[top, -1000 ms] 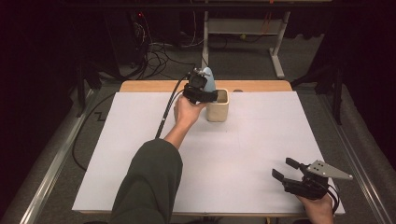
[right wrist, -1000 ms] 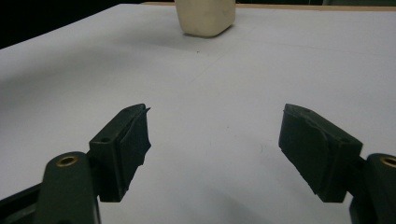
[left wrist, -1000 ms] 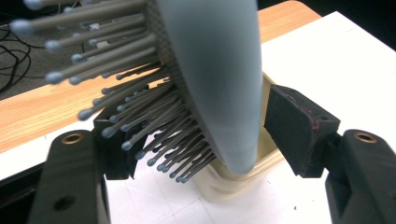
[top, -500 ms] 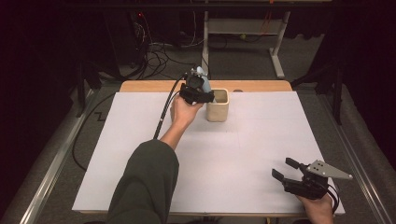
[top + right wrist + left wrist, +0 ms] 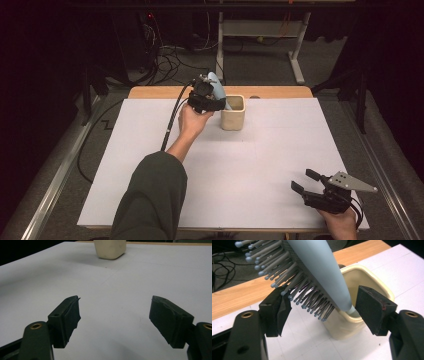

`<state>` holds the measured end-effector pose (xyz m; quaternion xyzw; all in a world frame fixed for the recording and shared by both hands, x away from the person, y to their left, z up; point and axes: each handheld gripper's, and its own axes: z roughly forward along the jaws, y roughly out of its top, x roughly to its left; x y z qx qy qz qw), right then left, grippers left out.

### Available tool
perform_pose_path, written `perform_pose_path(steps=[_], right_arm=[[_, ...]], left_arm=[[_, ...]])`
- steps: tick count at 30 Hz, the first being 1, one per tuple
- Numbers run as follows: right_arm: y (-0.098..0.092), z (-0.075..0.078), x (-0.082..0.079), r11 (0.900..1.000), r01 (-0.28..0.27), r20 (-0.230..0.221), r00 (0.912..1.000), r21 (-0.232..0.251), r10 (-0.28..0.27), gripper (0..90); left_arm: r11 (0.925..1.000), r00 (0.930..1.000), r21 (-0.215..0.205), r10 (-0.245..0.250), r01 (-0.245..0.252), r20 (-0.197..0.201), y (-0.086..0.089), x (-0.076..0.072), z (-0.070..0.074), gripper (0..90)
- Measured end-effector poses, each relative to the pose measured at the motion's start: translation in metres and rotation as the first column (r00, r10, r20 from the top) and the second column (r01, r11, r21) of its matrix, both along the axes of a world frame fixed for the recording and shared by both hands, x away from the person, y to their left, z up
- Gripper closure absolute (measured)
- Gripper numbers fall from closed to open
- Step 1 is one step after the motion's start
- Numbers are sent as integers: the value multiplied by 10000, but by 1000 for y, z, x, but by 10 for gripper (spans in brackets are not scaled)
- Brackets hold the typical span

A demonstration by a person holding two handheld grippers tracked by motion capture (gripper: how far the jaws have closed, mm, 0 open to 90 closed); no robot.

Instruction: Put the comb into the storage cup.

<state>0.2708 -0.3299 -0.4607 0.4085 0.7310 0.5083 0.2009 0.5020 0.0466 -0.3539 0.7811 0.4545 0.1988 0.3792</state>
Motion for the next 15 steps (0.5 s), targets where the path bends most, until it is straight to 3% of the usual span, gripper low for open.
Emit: perform_pose_path(steps=[9,12,15], right_arm=[[0,0,0,10000,-9,33,10000,-20,9,249],[0,0,0,10000,7,22,10000,-18,-7,250],[0,0,0,10000,0,24,10000,-33,0,249]], left_arm=[[9996,9999,-259,-130,132,74,6,-4,3,295],[9998,9998,-44,-185,185,102,8,-5,2,298],[9997,9997,-140,-189,191,159,12,-8,3,301]])
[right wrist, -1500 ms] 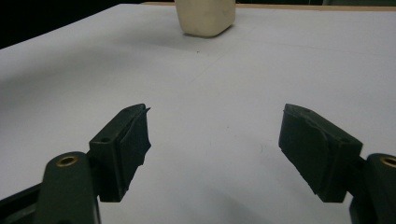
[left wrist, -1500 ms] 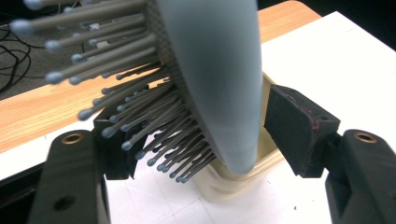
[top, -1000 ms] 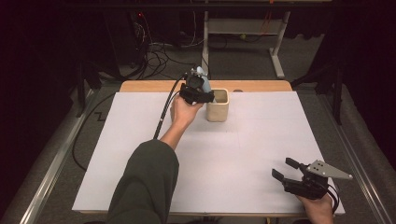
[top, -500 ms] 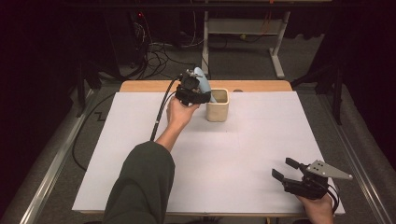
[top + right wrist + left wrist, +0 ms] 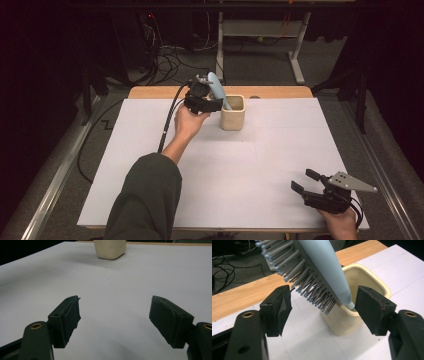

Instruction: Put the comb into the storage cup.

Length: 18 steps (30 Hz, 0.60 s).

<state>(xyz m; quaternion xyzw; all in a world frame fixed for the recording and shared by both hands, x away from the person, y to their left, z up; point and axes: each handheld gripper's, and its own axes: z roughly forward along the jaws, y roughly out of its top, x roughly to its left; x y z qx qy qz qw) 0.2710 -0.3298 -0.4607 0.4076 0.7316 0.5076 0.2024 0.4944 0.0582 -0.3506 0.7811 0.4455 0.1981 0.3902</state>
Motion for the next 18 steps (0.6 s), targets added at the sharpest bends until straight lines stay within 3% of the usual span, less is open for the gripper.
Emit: perform_pose_path(steps=[18], right_arm=[[1,0,0,10000,29,-26,10000,1,-29,249]], left_arm=[[9998,9999,-181,-2,5,170,19,-10,4,303]])
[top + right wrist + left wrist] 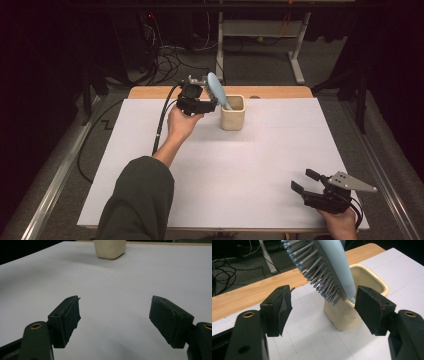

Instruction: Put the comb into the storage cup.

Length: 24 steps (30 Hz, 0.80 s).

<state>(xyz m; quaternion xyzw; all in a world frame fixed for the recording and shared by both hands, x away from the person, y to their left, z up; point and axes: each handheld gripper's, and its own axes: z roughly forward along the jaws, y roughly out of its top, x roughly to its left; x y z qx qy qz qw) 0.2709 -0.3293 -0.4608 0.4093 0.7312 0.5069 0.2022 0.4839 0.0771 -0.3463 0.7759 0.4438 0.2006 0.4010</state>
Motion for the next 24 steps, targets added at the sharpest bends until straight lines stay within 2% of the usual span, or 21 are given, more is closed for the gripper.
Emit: perform_pose_path(steps=[24], right_arm=[[0,0,0,10000,-5,-17,10000,-72,4,250]], left_arm=[[9998,9998,-2,-186,186,-12,15,-8,2,307]])
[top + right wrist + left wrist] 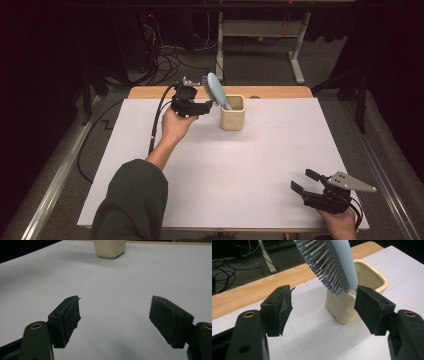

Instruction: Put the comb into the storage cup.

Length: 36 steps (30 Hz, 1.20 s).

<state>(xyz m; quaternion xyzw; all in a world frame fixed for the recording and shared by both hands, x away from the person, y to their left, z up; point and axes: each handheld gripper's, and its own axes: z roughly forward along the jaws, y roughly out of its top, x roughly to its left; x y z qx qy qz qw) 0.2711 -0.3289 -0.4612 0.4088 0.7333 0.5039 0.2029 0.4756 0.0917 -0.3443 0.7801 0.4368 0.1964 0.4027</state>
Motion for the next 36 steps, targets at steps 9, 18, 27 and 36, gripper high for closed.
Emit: perform_pose_path(steps=[9,18,27,36], right_arm=[[0,0,0,10000,1,17,10000,-8,-1,250],[1,0,0,10000,-8,22,10000,-65,8,250],[1,0,0,10000,4,27,10000,-39,-4,250],[1,0,0,10000,5,20,10000,-59,-5,250]], left_arm=[[10000,9999,-27,-52,53,86,5,-5,0,307],[9999,9999,134,-79,77,126,9,-8,3,307],[9998,9997,66,-178,177,164,12,-13,4,307],[9999,9997,16,-120,120,204,16,-17,3,303]])
